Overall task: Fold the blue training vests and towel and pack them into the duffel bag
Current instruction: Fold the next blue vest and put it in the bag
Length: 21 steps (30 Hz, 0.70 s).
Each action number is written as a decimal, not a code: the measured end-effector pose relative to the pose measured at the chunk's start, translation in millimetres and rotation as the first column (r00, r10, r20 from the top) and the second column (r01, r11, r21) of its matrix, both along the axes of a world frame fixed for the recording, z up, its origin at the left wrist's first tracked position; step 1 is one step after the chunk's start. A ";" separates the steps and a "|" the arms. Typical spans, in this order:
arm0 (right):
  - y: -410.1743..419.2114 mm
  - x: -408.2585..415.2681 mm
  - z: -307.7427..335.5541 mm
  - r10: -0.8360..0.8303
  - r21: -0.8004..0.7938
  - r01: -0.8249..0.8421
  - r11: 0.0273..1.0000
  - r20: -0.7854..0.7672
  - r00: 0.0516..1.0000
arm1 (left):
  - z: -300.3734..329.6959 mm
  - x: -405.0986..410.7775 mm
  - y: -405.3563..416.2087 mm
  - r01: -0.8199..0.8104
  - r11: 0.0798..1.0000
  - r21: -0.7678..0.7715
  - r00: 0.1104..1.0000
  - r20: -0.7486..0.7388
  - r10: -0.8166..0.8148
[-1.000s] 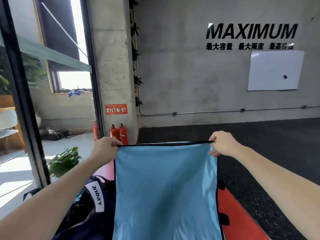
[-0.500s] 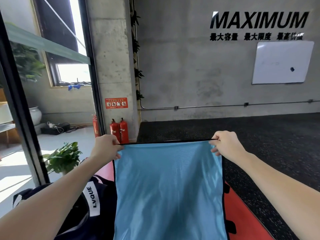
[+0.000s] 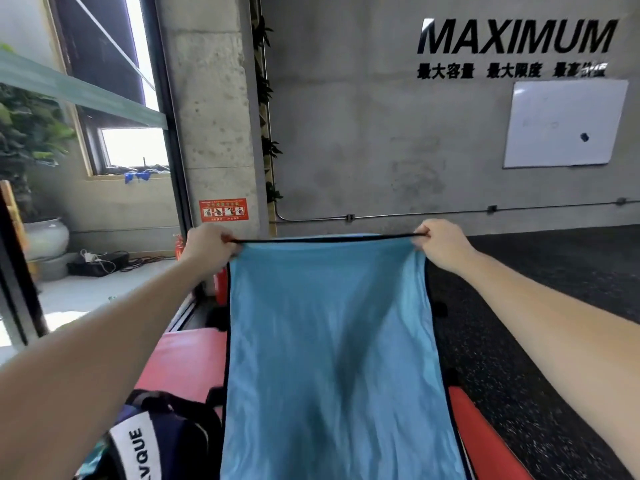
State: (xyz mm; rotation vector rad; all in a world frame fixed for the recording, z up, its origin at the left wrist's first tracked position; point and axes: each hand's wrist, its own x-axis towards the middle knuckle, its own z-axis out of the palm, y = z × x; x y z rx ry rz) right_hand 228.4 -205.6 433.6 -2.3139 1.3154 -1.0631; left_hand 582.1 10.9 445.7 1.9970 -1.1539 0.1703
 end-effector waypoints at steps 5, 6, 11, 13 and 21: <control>0.0 -0.3 77.9 0.035 -0.198 -0.002 0.980 0.166 0.985 | 88.7 -5.0 -6.3 0.018 0.974 -0.226 0.998 0.071 -0.002; 3.9 -1.5 90.3 0.047 -0.250 0.006 0.968 0.204 0.978 | 104.2 -9.4 -2.7 0.022 0.964 -0.264 0.995 0.101 0.004; 41.0 -17.1 133.2 0.105 -0.368 0.013 0.930 0.300 0.948 | 149.2 -28.8 33.3 0.058 0.902 -0.427 0.988 0.154 0.010; 59.1 -27.0 132.5 0.108 -0.363 0.003 0.932 0.284 0.953 | 144.9 -35.2 53.0 0.058 0.893 -0.445 0.992 0.124 -0.002; 148.8 -75.6 0.7 0.173 -0.119 -0.165 0.979 0.056 0.983 | -15.8 -70.4 144.8 0.029 0.979 -0.201 0.999 0.023 -0.024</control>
